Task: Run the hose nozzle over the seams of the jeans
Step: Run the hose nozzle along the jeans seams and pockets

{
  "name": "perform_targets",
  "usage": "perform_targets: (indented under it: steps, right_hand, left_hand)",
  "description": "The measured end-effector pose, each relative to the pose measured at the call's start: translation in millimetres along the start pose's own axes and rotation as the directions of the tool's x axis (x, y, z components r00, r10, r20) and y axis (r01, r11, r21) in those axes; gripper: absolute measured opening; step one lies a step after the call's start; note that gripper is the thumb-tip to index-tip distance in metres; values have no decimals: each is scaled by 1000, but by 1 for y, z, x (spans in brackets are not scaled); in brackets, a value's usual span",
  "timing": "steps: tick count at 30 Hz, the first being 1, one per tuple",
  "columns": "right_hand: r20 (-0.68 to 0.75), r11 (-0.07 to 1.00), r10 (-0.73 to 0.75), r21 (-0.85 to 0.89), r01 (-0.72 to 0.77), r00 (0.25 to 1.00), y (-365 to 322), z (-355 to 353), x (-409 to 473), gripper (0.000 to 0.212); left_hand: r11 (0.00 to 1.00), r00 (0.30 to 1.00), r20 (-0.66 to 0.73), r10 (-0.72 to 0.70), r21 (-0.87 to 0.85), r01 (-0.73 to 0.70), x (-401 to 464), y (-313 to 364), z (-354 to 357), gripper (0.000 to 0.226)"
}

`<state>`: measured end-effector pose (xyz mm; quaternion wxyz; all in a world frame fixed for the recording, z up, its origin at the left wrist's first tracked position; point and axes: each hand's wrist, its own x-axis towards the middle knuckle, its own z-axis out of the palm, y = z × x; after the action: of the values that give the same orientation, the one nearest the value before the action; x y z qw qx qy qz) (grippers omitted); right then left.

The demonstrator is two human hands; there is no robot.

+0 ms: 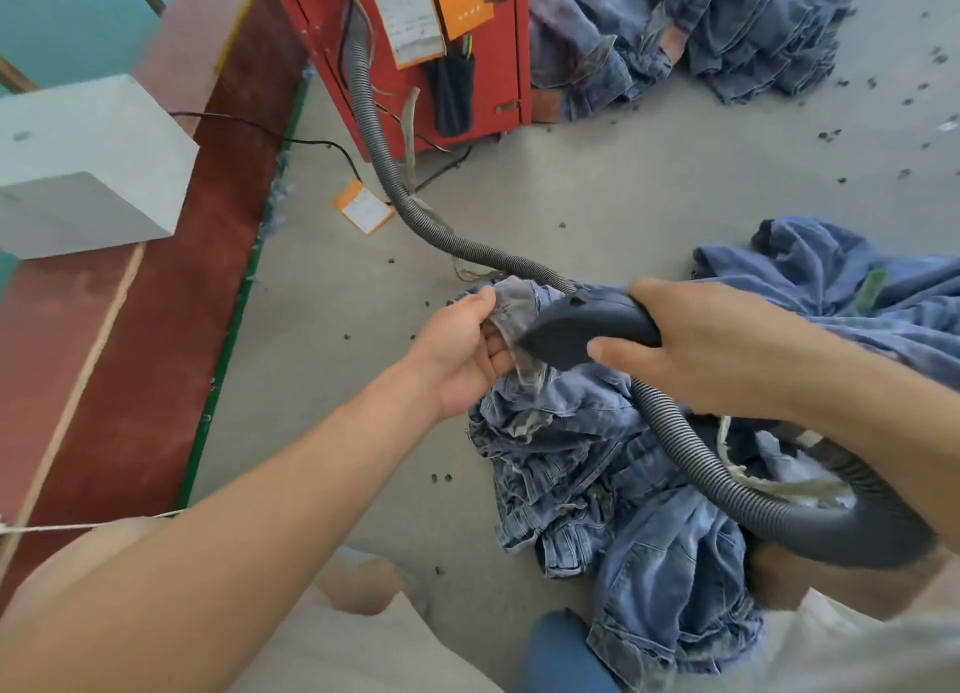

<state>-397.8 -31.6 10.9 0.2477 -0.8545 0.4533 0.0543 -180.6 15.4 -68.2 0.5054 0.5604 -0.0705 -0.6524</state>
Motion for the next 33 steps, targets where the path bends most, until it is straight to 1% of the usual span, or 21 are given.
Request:
perform_targets:
  steps: [2,4,6,9,11,14,16,19,21,23,25,27,28,30,33]
  right_hand:
    - [-59,998,52,34,-50,997,0,4,18,33]
    - [-122,992,98,87,-87,988,4,-2,31,35]
    - [-162,989,110,113,-92,981,11,-10,30,34]
    - [-150,991,91,108,-75,985,19,-17,15,32]
    - [-130,997,66,46,-60,989,19,-15,5,35]
    - [-60,1000,8,-29,-10,998,10,-7,-7,37]
    - [-14,998,-16,-58,15,1000,4,2,-7,37]
    - [-27,999,32,-16,-33,999,2,6,9,35]
    - [-74,996,91,30,-89,993,6,-2,19,36]
    - [-92,993,90,86,-82,992,13,-11,17,35]
    - [-44,995,25,101,-21,999,13,-15,2,33]
    - [37,999,-7,49,5,999,7,-10,-7,32]
    - [42,1000,-9,22,8,999,4,-5,-5,31]
    - [-36,1000,11,-7,-11,999,2,2,9,29]
    - [-142,998,64,15,-63,988,8,-4,25,35]
  left_hand:
    - [999,999,35,-28,18,27,-1,-2,1,34]
    - [998,996,78,-40,44,37,-2,-4,1,25]
    - [999,994,97,-43,17,41,-1,-3,-2,19]
    - [1000,998,62,-9,22,8,2,1,-4,19]
    - [998,1000,10,13,65,-14,2,6,-4,22]
    - [996,999,-46,25,87,-21,3,6,-4,23]
    - [995,998,-56,15,104,-9,3,3,-2,23]
    - [992,999,-48,-1,124,7,5,-2,1,24]
    - [996,999,-54,-10,83,14,6,-1,2,24]
    - [1000,999,-48,-16,8,17,6,2,3,27]
    - [998,999,-43,-24,-57,22,6,5,3,30]
    - [993,999,-41,-34,-110,30,6,5,3,32]
    - [991,999,-37,-37,-130,32,6,5,4,33]
    - [986,999,-26,-47,-159,43,7,4,5,36]
    - [983,998,5,-58,-175,58,4,5,6,37]
